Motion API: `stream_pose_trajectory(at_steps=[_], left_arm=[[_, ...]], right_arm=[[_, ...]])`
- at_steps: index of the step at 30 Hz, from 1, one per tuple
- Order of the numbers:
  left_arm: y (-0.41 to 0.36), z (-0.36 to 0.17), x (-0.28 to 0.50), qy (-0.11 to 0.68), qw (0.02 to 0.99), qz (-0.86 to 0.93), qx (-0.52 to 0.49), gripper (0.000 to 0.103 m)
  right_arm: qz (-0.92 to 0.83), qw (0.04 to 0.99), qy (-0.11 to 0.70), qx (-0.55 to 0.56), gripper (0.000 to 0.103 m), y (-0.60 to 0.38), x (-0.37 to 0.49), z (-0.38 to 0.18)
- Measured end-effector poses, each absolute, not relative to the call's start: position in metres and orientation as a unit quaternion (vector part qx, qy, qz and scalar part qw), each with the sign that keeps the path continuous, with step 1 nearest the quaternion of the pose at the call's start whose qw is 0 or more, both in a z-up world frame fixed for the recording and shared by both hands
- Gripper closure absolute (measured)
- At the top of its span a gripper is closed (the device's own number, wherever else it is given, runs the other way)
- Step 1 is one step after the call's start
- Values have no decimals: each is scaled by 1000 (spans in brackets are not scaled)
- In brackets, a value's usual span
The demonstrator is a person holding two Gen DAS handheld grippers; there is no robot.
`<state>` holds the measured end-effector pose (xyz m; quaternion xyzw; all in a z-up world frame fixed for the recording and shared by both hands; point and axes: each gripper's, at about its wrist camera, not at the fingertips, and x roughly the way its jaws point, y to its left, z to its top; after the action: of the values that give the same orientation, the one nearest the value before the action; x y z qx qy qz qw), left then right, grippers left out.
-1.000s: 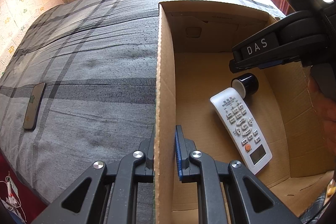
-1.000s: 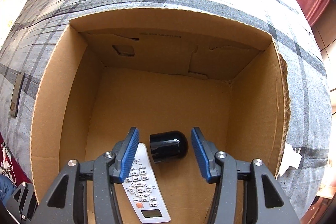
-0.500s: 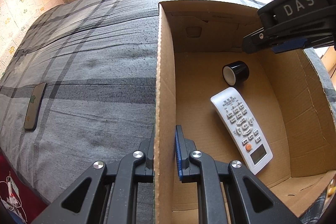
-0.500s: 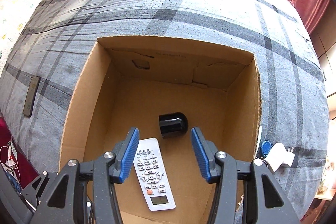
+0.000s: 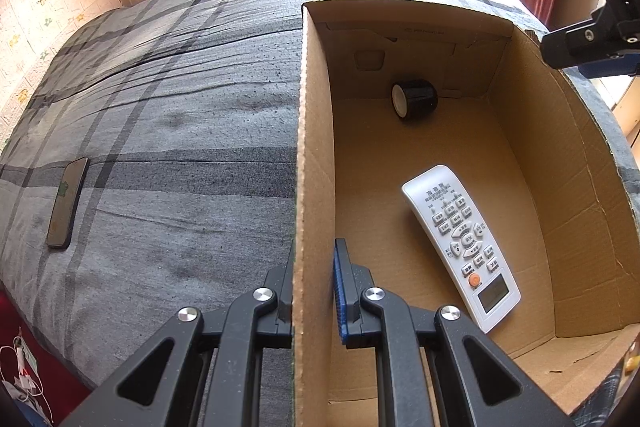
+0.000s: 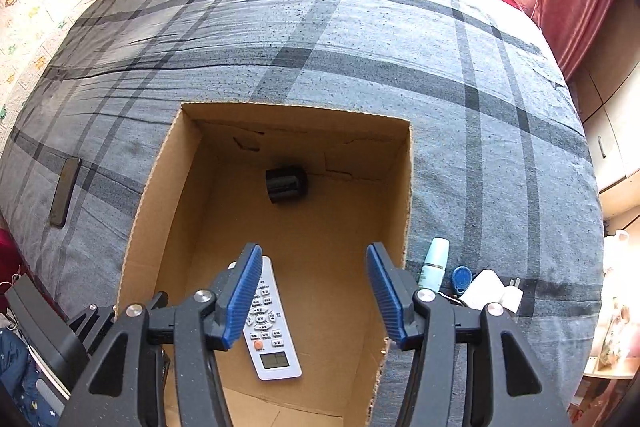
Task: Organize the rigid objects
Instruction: 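Withdraw the right gripper from the box toward the remaining items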
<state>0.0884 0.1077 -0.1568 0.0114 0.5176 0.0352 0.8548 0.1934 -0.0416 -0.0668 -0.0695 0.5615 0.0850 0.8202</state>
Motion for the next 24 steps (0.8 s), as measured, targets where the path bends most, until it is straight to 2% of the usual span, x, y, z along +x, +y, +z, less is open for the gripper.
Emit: stream_pose_trajectory(at_steps=[4,7,10,12,18,24], left_arm=[[108,-157,89,518,854,36,10,89],[108,-157,89,518,854,36,10,89],[108,-157,89,518,854,36,10,89],[108,-157,89,518,854,36,10,89],[107,-156,90,519,854,36,10,89],[107,-156,91,519,854,36,10,89]], right_arm=[[74,824,558,-65,40,-60,191,-58],[64,827,556,-57,33,-77,189,-53],[54,830,553,-50,25,-95,188,-49],[47,833,549,-47,15,-107,187,-47],[23,834,549,-37,7,-141,188,-48],[-3,836,548,-34,6,-172,185,-55]])
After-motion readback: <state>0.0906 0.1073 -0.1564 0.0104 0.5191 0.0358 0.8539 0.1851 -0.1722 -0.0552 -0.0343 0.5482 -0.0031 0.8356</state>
